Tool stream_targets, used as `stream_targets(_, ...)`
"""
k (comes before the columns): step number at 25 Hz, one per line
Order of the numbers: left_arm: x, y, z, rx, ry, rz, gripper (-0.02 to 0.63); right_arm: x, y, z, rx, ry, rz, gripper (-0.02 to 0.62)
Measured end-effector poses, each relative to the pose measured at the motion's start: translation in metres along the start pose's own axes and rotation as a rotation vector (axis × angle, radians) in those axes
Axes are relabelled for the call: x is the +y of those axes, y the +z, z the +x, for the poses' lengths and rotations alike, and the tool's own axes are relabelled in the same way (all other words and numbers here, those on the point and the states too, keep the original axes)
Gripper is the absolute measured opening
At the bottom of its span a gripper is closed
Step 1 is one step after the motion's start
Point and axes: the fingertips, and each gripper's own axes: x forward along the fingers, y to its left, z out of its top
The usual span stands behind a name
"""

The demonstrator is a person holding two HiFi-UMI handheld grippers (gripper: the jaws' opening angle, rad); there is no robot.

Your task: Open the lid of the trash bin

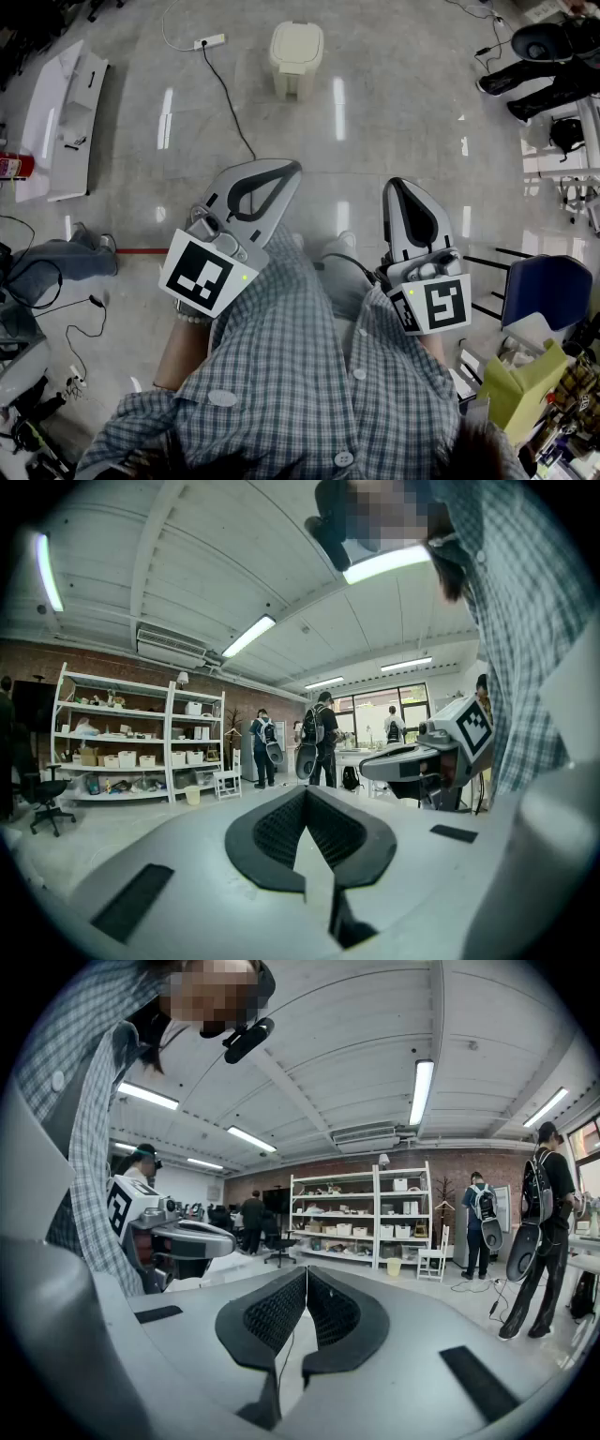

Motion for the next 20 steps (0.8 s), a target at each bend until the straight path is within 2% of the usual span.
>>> stream_targets(9,0.003,-0.003,-0.006,-0.003,-0.01,-0.003,-0.002,0.007,-0.002,0.002,-0.004,-0.008,0.012,0.021)
stream_targets(15,0.006,-0.001,-0.008,-0.006,-0.011,0.001,-0.002,0.006,0.004,0.001,-0.033,-0.014,0.062,0.021)
stream_targets(20,0.007,-0.002,-0.016,-0.002,-0.007,0.007,-0.002,0.011,0.005,-0.001,-0.031,-0.019,0.032,0.021)
